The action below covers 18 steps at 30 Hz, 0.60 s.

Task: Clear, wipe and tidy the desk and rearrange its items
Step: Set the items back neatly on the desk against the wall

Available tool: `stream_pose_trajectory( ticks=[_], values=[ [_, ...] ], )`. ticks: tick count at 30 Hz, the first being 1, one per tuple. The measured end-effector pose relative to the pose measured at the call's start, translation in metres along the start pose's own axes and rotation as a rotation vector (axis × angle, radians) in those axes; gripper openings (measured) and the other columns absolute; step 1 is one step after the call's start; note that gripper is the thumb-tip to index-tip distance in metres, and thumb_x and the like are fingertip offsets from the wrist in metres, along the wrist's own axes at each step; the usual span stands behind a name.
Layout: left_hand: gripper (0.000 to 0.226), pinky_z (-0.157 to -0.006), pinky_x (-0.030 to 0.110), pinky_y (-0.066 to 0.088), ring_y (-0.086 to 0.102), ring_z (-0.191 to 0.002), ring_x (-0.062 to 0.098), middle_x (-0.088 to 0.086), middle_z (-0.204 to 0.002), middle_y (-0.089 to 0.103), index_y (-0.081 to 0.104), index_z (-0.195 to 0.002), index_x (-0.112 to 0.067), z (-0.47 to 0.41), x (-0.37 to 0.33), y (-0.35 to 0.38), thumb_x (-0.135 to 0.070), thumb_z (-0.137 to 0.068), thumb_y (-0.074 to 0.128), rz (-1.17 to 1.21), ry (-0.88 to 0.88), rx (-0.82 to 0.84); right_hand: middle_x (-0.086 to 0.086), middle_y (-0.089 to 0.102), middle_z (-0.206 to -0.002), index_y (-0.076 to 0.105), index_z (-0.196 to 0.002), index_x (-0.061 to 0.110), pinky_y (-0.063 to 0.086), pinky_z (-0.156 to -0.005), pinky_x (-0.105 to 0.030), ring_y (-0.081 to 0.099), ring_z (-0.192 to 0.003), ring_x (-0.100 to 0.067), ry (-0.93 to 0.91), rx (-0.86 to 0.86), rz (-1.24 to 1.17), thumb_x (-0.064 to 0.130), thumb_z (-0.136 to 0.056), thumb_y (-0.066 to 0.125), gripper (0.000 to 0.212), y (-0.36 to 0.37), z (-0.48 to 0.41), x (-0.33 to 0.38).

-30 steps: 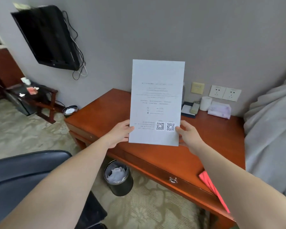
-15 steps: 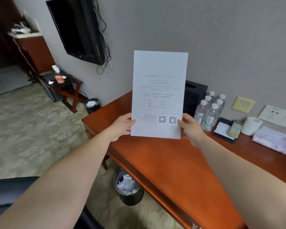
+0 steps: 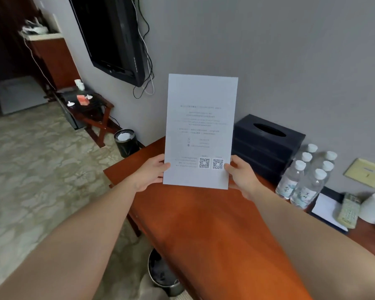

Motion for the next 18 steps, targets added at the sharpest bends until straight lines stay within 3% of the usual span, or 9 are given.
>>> stream_pose_trajectory(
  ticks=[6, 9, 11, 15, 18],
  values=[
    [0.034, -0.1, 0.037, 0.051, 0.065, -0.113, 0.014, -0.004, -0.124, 0.068, 0.054, -0.136, -0.029, -0.107, 0.009, -0.062, -0.024, -0.102, 0.052, -0.021, -0.014, 0.026, 0.002, 0.068, -0.114, 0.059, -0.119, 0.021, 0.057, -0.087, -0.047, 0.066, -0.104, -0.02, 0.033, -0.074, 0.053, 0.012, -0.103, 0.044, 0.023, 0.037, -0.105, 0.001],
    [0.033, -0.094, 0.027, 0.052, 0.064, -0.113, 0.01, -0.006, -0.125, 0.067, 0.054, -0.135, -0.027, -0.162, 0.009, -0.092, -0.022, -0.103, 0.05, -0.072, -0.017, 0.082, 0.002, 0.067, -0.113, 0.064, -0.112, 0.024, 0.053, -0.093, -0.044, 0.063, -0.106, -0.023, 0.065, -0.162, 0.131, 0.013, -0.1, 0.05, 0.021, 0.053, -0.157, -0.004],
    [0.033, -0.09, 0.022, 0.052, 0.063, -0.113, 0.007, -0.009, -0.124, 0.066, 0.054, -0.135, -0.028, -0.196, 0.008, -0.102, -0.02, -0.104, 0.049, -0.114, -0.01, 0.134, 0.001, 0.067, -0.11, 0.066, -0.109, 0.024, 0.05, -0.087, -0.037, 0.061, -0.104, -0.022, 0.098, -0.227, 0.178, 0.012, -0.098, 0.053, 0.021, 0.056, -0.182, -0.006],
    [0.03, -0.084, 0.02, 0.055, 0.065, -0.103, 0.004, -0.011, -0.117, 0.067, 0.056, -0.129, -0.031, -0.271, 0.007, -0.109, -0.017, -0.104, 0.047, -0.137, -0.015, 0.193, 0.003, 0.069, -0.099, 0.069, -0.105, 0.028, 0.048, -0.083, -0.033, 0.062, -0.091, -0.017, 0.145, -0.35, 0.231, 0.013, -0.095, 0.056, 0.022, 0.054, -0.228, -0.008],
    [0.03, -0.078, 0.017, 0.055, 0.066, -0.102, 0.007, -0.006, -0.118, 0.067, 0.057, -0.13, -0.029, -0.323, 0.01, -0.102, -0.016, -0.105, 0.046, -0.151, -0.029, 0.233, -0.002, 0.066, -0.083, 0.069, -0.102, 0.023, 0.052, -0.069, -0.033, 0.06, -0.067, -0.015, 0.2, -0.424, 0.22, 0.011, -0.094, 0.054, 0.021, 0.043, -0.259, -0.016]
  ],
)
Point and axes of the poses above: each hand's wrist, its own z-axis away from the middle knuckle, its own y-axis out of the palm, x = y × z, the point moved 4 cm from there along -z, towards the middle knuckle
